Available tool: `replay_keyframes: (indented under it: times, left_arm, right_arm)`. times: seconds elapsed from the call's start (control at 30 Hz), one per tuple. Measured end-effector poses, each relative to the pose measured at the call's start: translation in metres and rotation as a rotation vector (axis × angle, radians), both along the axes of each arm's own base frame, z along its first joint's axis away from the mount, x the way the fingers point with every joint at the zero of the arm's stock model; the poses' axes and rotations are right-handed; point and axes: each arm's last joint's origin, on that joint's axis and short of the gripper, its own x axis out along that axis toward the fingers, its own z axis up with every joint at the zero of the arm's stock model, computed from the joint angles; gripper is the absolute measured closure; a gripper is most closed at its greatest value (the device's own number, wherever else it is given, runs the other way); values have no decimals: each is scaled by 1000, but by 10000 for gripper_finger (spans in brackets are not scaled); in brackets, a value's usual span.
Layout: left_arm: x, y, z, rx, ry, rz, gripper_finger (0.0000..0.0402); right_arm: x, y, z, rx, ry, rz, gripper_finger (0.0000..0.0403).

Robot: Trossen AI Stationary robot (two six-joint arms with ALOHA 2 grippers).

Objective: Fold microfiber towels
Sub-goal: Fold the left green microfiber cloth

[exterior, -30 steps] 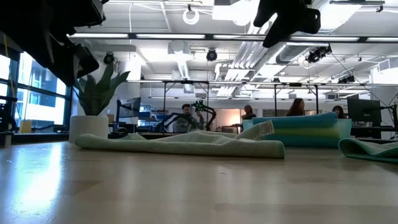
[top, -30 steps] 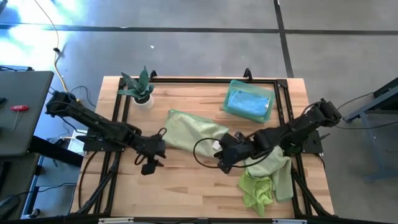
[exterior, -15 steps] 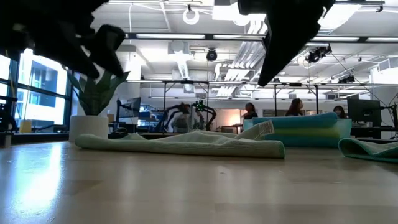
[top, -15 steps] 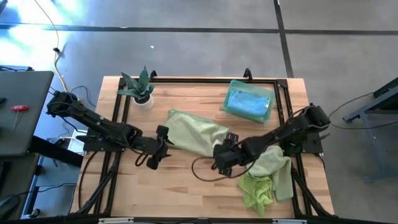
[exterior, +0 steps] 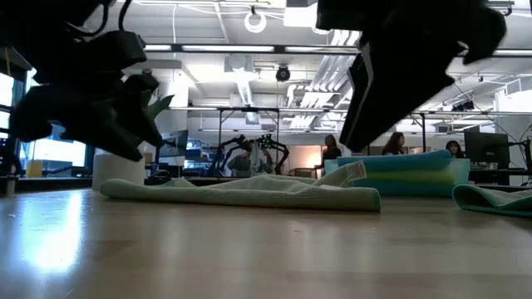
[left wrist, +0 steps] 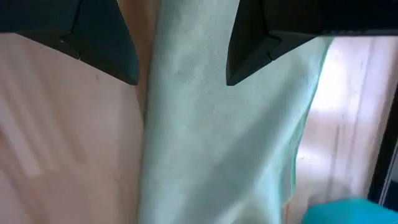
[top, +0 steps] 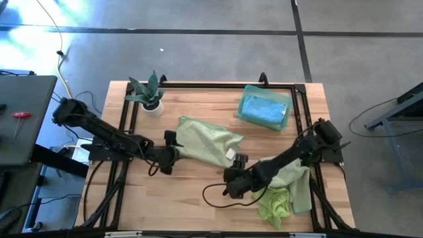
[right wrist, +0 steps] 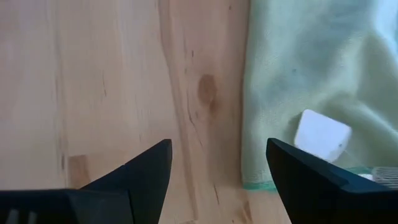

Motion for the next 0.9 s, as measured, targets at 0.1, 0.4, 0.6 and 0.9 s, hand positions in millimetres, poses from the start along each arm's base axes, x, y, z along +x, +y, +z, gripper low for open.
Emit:
replay_keyframes:
  times: [0.1,0.4,0.6,0.9]
  left_arm:
    - [-2,4,-9,-59,40,-1,173]
    - [-4,9,-30,-63,83,18,173]
    - [0,15,-41,2,100,63,173]
    - [5,20,-49,29,95,126,176]
  right_arm:
    - [1,4,-13,-33,14,-10,149]
    - [7,1,-34,-131,-25,-134,149]
    - [9,0,-49,-146,10,-138,149]
    - [14,-9,-58,-120,20,-230,151]
